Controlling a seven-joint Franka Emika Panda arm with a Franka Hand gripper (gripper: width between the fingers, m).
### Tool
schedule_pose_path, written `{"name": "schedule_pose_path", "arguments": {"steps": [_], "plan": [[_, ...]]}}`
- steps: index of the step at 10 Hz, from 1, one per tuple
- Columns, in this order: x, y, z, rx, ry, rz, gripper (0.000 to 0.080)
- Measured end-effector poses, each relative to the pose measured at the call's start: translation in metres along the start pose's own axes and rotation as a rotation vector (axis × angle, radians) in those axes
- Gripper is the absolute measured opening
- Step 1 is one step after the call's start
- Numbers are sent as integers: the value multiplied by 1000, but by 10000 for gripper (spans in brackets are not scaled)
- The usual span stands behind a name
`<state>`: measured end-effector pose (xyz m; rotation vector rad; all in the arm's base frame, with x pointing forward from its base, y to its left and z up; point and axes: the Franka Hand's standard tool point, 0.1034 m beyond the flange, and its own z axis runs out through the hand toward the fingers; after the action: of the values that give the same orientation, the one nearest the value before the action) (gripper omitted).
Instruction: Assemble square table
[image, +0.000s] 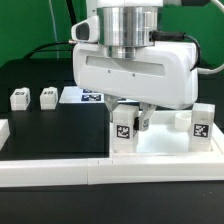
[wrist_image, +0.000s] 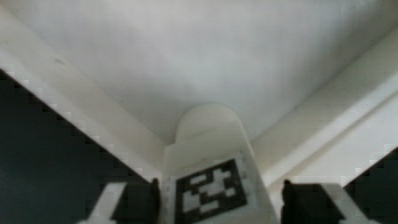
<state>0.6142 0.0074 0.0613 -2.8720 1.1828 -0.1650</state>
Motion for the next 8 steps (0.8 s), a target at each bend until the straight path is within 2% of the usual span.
{"name": "schedule_pose_path", "arguments": {"steps": [2, 3, 4, 5, 6, 7, 8], "plan": [[0, 0, 1, 0, 0, -2, 331], [0, 0, 1, 0, 0, -2, 580], [0, 0, 1, -1, 0, -2, 580], [0, 0, 1, -1, 0, -2, 630], [0, 0, 0, 0, 0, -2, 644], [3, 2, -12, 26, -1, -91, 648], [2, 3, -22, 38, -1, -111, 648]]}}
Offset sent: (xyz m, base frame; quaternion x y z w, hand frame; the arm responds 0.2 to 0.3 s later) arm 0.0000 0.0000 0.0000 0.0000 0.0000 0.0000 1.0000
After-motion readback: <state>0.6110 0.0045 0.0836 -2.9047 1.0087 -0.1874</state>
